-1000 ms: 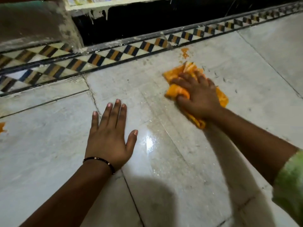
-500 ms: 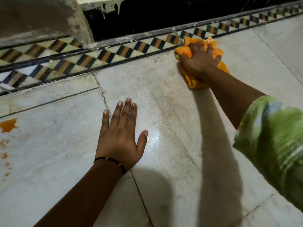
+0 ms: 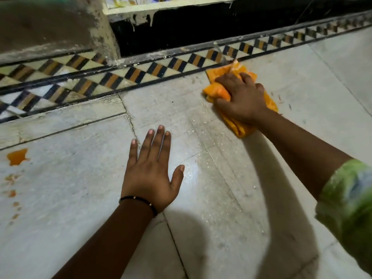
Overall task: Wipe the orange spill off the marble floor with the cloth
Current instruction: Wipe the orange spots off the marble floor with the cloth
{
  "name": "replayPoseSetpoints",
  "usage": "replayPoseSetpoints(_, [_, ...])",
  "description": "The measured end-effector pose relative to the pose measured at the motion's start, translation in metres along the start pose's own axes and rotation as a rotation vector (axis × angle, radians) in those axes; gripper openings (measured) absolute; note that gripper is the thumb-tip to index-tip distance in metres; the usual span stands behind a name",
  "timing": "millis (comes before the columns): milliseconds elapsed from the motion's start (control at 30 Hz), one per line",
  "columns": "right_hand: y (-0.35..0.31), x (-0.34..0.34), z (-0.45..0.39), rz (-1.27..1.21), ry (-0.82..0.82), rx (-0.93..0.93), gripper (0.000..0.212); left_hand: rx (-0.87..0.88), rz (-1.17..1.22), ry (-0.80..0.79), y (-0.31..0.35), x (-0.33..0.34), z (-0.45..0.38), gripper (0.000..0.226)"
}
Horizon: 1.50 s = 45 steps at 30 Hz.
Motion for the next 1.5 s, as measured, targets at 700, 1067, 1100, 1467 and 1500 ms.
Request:
replayPoseSetpoints(700, [0.033,-0.001,0.000,0.032,-0.014,-0.017,0.078,0.049,-0.066,-0.097,0.031,0.039,-0.110,0.075])
replayPoseSetpoints(1067, [0.014,-0.001,-0.008,-0.011,-0.050,-0.272,0.076,0.055,-0.029,-0.074,0.031,0.036,-0.108,0.076])
replayPoseSetpoints(1100, [0.033,-0.001,-0.019,0.003,-0.033,-0.180,0.077,0.047,-0.029,-0.081,0.031,0.037,-0.108,0.075])
replayPoseSetpoints(1467, [0.016,0.000,0.009,0.014,-0.123,-0.216,0.078,0.040,-0.014,-0.138,0.027,0.033,-0.112,0.081])
replayPoseSetpoints(1500, [0.023,0.000,-0.001,0.022,-0.106,-0.123,0.077,0.043,0.005,-0.160,0.027,0.032,-0.111,0.081])
Point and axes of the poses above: each hand's wrist, its own z-axis away from the middle knuckle, its own x-axis out of the palm, y = z × x, the point moved 5 cm from there along -z, towards the middle knuckle, and after that the axes turned 12 degrees about y, right-handed, at the moved point
